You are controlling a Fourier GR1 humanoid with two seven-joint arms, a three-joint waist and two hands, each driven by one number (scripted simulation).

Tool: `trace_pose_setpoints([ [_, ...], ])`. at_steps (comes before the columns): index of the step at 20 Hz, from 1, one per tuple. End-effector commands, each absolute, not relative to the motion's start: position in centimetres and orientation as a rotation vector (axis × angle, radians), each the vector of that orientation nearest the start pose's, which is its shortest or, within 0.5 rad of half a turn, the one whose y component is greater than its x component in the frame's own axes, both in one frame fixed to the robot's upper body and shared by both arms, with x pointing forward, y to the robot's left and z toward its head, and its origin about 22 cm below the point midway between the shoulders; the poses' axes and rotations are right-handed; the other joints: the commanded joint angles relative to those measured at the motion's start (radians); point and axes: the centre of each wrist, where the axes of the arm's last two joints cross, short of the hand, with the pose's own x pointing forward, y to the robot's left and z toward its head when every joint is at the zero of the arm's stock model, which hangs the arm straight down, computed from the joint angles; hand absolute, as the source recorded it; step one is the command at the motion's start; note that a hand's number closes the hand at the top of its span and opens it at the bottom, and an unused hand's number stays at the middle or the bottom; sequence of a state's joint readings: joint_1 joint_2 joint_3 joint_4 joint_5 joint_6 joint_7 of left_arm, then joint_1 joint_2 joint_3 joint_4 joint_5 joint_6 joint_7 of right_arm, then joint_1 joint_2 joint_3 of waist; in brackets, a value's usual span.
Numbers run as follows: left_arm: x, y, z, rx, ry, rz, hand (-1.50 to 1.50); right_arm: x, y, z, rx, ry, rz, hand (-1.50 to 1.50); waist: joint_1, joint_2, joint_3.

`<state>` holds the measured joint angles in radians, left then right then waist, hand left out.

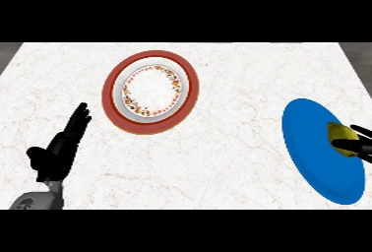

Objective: Pick the pear from the plate and place it in the plate

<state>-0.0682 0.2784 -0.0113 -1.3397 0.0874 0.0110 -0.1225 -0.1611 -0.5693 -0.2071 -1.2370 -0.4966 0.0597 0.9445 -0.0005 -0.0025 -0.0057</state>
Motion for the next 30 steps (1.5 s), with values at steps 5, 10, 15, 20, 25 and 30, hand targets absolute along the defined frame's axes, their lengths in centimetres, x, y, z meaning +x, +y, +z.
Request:
trace_pose_setpoints([
  [5,26.5,30.1,-0.5,0.14,-1.532,-0.153,0.0,29.0,-40.4,3.2,-0.085,-0.52,-0.173,-1.5,0.006,0.004,0.006],
  [10,26.4,28.7,-2.0,0.154,-1.526,-0.155,0.0,28.7,-39.8,2.2,0.001,-0.607,-0.12,1.5,0.004,0.005,0.006],
  [15,25.6,28.4,-1.0,0.136,-1.521,-0.154,0.0,28.3,-39.2,-0.1,-0.017,-0.651,-0.17,1.5,0.018,0.006,0.008],
  [20,25.4,28.7,-2.9,0.136,-1.51,-0.149,0.0,28.2,-39.5,2.2,-0.1,-0.703,-0.153,1.5,0.001,0.003,0.006],
  [25,25.5,30.0,-2.2,0.135,-1.501,-0.172,0.0,28.9,-32.6,6.0,-0.598,-0.907,0.481,1.5,0.033,-0.007,-0.004],
  [30,26.1,30.5,-1.7,0.157,-1.508,-0.168,0.0,28.0,-26.6,7.6,-0.918,-1.107,0.703,1.5,0.007,-0.014,-0.003],
])
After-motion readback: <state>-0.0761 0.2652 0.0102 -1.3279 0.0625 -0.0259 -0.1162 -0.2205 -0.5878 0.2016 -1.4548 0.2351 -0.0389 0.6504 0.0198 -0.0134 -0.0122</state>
